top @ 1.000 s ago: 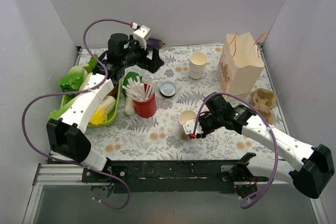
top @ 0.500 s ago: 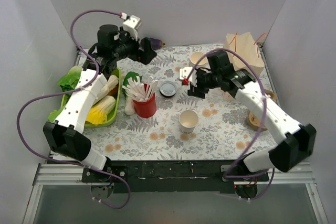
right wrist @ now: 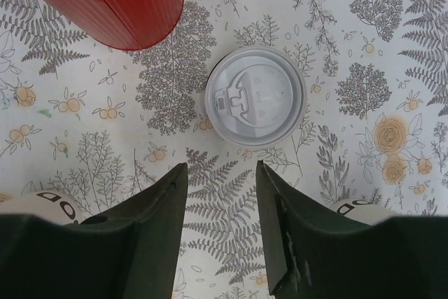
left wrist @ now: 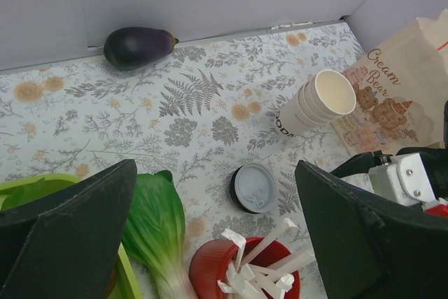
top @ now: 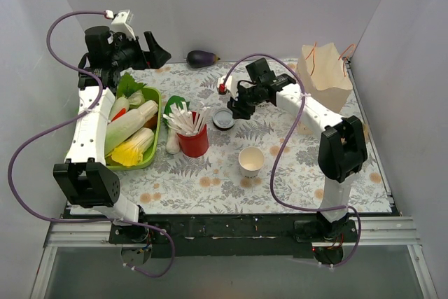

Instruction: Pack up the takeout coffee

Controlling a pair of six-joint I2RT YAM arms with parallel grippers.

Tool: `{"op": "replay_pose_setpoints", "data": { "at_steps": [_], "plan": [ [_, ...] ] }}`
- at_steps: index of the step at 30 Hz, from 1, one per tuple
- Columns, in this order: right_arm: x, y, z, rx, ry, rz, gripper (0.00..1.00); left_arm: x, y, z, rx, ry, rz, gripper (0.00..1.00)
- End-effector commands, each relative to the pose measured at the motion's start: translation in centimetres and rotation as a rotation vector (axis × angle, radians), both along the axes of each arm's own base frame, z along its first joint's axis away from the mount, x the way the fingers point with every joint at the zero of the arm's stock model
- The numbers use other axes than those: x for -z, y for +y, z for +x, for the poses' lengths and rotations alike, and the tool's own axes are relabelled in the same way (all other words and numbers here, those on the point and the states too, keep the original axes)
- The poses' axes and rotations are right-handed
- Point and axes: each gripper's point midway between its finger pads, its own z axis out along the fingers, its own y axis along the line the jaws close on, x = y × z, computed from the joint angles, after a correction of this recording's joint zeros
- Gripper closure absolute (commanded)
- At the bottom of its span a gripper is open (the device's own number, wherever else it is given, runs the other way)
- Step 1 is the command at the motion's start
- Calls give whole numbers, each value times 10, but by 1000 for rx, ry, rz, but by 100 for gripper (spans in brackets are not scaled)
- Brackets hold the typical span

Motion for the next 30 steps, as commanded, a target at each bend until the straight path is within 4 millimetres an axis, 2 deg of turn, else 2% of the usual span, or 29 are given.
{"op": "replay_pose_setpoints", "data": {
  "at_steps": [1,2,9,10,19,30],
  "plan": [
    [0,11,2,-29,-5,18,50,-8,-7,-15,50,-12,-23,2],
    [10,12,3,-33,10,5,52,-8,-8,-15,51,-12,-23,2],
    [28,30,15,-38,15,-15,57,-2,-7,-21,29,-13,23,2],
    [33,32,15,-43,18,-26,57,0,-23,-27,65,-9,38,2],
    [57,39,11,-75,30,-67,62,11,-46,-51,99,-31,136,2],
    [74,41,14,-102,28,-80,64,12,-45,-48,75,-30,151,2]
  ]
}}
